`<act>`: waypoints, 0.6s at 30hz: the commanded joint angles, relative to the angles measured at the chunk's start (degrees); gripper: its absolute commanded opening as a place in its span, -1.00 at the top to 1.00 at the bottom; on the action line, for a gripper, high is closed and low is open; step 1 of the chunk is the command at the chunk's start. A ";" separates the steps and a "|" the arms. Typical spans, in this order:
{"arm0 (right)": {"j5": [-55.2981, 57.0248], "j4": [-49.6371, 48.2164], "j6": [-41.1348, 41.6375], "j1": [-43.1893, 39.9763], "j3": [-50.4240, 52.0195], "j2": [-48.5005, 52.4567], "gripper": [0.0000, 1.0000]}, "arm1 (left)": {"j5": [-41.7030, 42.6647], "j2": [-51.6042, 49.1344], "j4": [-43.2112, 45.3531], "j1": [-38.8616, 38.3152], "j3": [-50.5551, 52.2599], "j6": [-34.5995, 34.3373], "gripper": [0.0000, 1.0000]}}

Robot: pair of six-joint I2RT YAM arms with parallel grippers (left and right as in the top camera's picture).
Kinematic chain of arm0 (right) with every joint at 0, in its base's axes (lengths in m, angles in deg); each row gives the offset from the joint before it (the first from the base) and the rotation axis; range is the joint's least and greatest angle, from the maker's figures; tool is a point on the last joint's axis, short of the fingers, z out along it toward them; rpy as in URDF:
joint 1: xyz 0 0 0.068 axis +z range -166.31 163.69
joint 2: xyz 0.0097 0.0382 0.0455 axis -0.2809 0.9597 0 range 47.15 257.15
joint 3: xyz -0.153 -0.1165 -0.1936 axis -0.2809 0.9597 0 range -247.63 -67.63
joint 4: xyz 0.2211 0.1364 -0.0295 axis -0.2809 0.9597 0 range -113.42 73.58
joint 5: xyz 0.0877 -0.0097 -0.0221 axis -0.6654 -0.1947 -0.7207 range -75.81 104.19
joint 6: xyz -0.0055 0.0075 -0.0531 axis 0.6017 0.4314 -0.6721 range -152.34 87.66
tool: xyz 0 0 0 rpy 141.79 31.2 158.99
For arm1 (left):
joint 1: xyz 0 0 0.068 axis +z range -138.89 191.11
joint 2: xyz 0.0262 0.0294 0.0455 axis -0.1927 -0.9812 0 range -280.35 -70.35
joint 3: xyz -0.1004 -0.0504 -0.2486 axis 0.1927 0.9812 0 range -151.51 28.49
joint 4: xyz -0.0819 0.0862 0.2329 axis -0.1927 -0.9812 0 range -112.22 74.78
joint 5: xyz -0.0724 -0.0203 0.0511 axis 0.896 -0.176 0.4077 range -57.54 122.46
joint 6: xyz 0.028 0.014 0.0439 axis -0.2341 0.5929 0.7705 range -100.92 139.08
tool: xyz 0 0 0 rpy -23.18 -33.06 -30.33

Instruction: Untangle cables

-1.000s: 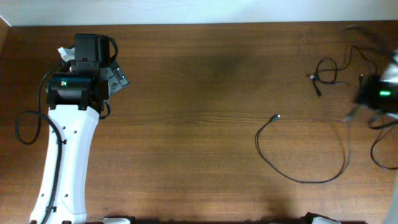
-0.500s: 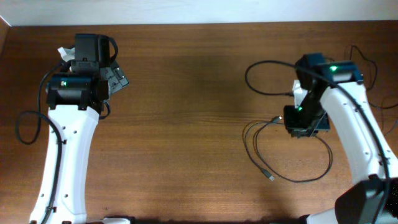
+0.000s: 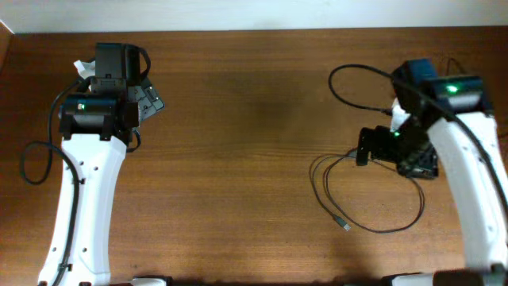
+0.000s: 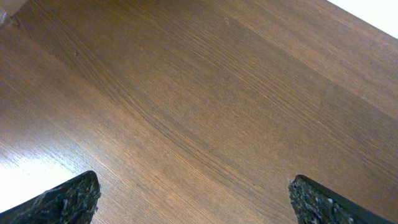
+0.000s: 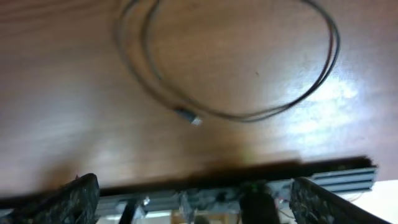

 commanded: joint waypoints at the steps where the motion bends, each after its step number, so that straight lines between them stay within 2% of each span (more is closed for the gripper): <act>1: -5.01 1.05 0.72 -0.17 -2.60 -5.44 -0.97 | -0.81 0.48 0.02 0.11 -0.04 0.92 -0.98; 13: -3.76 -0.76 0.04 -0.13 -2.60 -6.29 -0.97 | -0.81 0.48 0.04 0.11 -0.04 0.92 -0.98; 18: -4.66 -4.20 -2.47 -0.13 -2.60 -12.87 -0.97 | -0.81 0.48 0.04 0.11 -0.04 0.92 -0.98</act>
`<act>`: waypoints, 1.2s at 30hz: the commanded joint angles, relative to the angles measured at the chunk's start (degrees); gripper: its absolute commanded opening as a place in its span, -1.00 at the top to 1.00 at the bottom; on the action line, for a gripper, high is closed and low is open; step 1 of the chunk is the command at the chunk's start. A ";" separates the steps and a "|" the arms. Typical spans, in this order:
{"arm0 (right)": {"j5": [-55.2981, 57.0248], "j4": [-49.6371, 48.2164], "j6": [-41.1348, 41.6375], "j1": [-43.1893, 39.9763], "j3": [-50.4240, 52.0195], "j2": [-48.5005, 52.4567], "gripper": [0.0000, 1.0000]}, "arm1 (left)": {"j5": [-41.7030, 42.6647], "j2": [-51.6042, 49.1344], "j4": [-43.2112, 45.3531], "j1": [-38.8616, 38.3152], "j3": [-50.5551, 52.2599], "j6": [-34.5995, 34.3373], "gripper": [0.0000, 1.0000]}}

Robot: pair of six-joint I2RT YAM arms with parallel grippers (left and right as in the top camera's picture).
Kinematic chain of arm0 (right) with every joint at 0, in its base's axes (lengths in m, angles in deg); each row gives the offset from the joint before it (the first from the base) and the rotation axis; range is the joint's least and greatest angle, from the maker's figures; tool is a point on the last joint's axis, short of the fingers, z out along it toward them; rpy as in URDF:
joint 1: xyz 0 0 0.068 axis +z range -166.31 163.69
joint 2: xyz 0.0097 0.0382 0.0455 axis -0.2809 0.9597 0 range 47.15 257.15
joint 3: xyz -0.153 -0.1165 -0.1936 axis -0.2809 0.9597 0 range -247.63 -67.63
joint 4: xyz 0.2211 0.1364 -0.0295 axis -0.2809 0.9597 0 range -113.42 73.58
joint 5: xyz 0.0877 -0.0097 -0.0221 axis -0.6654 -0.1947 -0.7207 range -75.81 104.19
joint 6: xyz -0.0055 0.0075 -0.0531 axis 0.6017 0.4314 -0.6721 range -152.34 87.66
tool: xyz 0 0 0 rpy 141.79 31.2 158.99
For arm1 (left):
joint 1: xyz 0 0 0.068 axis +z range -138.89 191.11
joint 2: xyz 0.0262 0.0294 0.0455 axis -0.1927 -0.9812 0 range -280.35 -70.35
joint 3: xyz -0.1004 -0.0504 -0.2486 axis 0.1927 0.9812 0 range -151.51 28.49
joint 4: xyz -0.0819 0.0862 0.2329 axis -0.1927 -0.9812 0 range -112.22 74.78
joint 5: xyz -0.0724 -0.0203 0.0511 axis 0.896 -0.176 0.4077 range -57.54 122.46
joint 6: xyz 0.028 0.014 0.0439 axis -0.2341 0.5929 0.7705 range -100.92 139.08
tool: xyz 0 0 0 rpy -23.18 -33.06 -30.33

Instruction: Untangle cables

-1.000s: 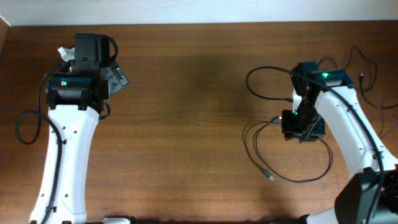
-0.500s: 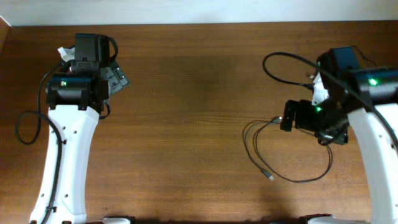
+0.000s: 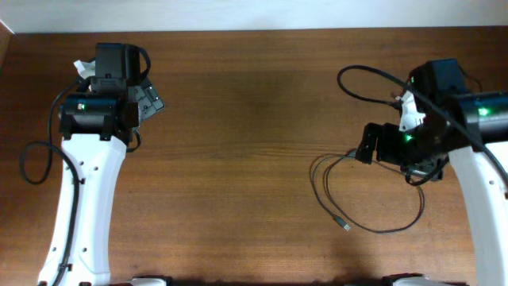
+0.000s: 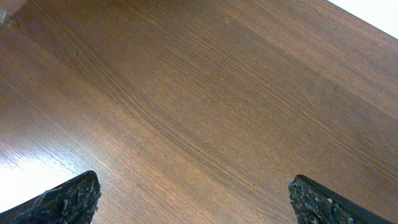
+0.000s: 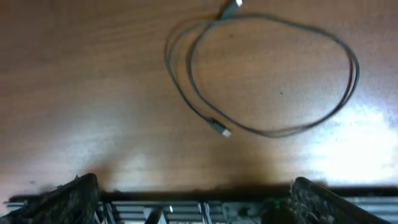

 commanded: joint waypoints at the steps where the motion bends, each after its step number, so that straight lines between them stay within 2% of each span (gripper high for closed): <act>1: -0.57 -2.19 -3.23 -0.13 -0.59 -8.48 -0.97 | -0.81 0.48 0.07 0.11 -0.04 0.92 -0.98; 10: 0.57 -4.04 -5.97 -0.13 -0.50 -32.46 -0.97 | -0.81 0.48 0.07 0.11 -0.04 0.92 -0.98; 14: 1.22 -3.98 -5.97 -0.15 2.78 -44.85 -0.97 | -0.81 0.48 0.07 0.11 -0.04 0.92 -0.98; 20: 2.47 -12.20 -5.97 -0.17 17.57 -65.16 -0.97 | -0.81 0.48 0.07 0.11 -0.04 0.92 -0.98; 22: 4.35 -17.90 -5.97 -0.17 27.30 -74.25 -0.97 | -0.81 0.48 0.07 0.11 -0.04 0.92 -0.98; 27: 10.08 -27.69 -6.05 -0.17 40.76 -82.23 -0.97 | -0.81 0.48 0.07 0.11 -0.04 0.92 -0.98; 30: 9.84 -34.51 -11.63 -0.17 46.71 -81.96 -0.98 | -0.81 0.48 0.07 0.11 -0.04 0.92 -0.97; 36: 10.10 -43.56 -14.82 -0.17 52.72 -81.96 -0.97 | -0.81 0.48 0.07 0.11 -0.04 0.92 -0.98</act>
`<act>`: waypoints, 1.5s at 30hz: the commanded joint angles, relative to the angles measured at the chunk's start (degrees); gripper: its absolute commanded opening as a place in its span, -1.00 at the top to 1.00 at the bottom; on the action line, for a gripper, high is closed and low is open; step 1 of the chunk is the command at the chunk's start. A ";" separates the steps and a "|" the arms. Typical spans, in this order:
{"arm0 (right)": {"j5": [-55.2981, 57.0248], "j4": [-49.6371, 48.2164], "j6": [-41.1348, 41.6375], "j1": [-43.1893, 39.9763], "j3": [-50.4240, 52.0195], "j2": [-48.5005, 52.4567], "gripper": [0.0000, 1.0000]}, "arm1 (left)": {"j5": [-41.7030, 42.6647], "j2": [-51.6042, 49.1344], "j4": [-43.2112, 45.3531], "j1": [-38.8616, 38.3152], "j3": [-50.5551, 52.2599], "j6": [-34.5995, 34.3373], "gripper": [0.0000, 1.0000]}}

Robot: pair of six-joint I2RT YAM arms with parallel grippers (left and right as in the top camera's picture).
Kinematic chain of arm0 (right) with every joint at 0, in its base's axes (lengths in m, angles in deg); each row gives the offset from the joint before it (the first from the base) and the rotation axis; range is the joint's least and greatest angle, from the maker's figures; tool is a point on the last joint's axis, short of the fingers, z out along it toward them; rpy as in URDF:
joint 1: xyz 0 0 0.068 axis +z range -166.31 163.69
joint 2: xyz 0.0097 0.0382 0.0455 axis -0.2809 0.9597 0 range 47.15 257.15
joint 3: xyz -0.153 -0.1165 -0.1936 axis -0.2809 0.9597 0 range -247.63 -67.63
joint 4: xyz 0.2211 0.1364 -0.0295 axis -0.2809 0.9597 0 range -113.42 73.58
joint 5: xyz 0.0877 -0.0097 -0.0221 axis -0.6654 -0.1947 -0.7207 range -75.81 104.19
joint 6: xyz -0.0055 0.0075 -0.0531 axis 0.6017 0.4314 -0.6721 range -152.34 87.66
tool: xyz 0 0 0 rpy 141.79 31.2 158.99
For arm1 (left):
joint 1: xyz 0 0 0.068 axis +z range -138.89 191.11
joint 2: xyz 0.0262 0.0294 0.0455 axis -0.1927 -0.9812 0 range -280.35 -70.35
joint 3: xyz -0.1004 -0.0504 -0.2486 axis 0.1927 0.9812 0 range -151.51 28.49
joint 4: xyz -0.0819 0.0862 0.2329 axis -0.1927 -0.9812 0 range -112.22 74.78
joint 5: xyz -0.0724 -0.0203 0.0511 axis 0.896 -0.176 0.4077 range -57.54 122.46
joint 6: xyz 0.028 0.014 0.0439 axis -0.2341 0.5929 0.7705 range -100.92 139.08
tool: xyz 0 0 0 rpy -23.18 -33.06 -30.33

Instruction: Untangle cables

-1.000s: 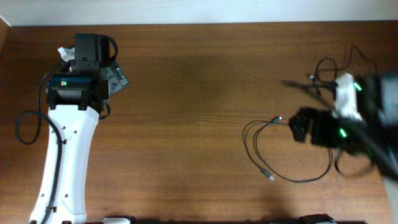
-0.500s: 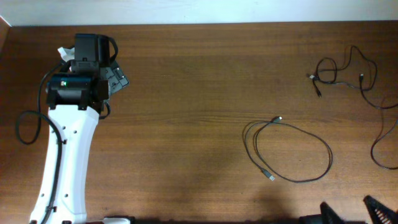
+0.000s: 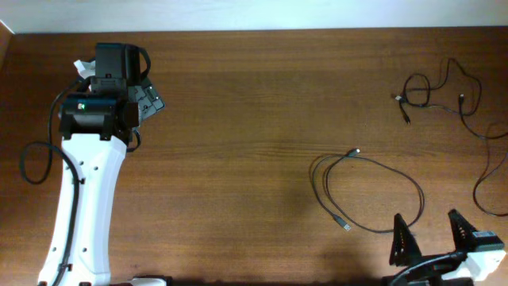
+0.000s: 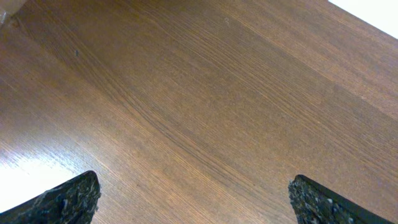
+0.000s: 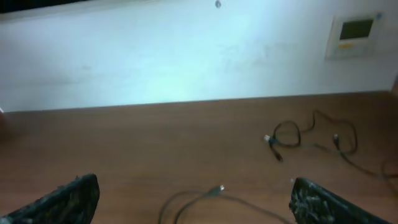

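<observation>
A thin dark looped cable [image 3: 419,193] lies on the wooden table at centre right, with small plugs at both ends. One plug [image 5: 217,188] shows in the right wrist view. A second, kinked cable [image 3: 418,77] lies at the far right, and also appears as the kinked cable [image 5: 298,138] in the right wrist view. My right gripper [image 3: 427,216] is open at the table's front edge, just short of the loop, holding nothing. My left gripper [image 4: 194,180] is open over bare wood at the far left, away from both cables.
A dark cable strand [image 3: 479,187] curves along the right edge of the overhead view. The left arm's own cable loop [image 3: 28,163] hangs by its side. A white wall with a small wall panel [image 5: 351,34] stands behind the table.
My right arm has gone from over the table beside the loop to the front edge at bottom right, and its camera now faces the wall. The kinked cable now shows. Left arm unchanged.
My right gripper was open above the right part of the table, looking down on the looped cable. Then it stood slightly higher and farther right, still open. Now it is back at the front edge, and the loop lies where it lay.
</observation>
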 commanded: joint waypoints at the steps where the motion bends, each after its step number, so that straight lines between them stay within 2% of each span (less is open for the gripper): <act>1: 1.25 -2.19 -2.49 -0.17 2.80 -0.48 -0.97 | -0.79 0.48 0.07 0.11 -0.04 0.92 -0.98; 19: -1.42 -26.18 -2.25 -0.31 26.73 -0.66 -0.97 | -0.79 0.48 0.07 0.11 -0.04 0.92 -0.98; 24: -2.69 -37.48 -2.23 -4.39 34.38 -0.76 -0.97 | -0.79 0.48 0.07 0.11 -0.04 0.92 -0.98; 30: -4.48 -41.55 -2.23 -9.07 37.27 -0.76 -0.97 | -0.79 0.48 0.07 0.11 -0.04 0.92 -0.98; 36: -4.57 -53.11 -2.25 -10.01 43.63 -0.76 -0.97 | -0.79 0.48 0.07 0.11 -0.04 0.92 -0.98; 38: -2.93 -54.31 -2.25 -10.05 45.27 -0.76 -0.97 | -0.79 0.48 0.07 0.11 -0.04 0.92 -0.98; 45: -1.22 -46.84 -2.40 -10.36 45.29 -0.61 -0.97 | -0.79 0.48 0.07 0.11 -0.04 0.92 -0.98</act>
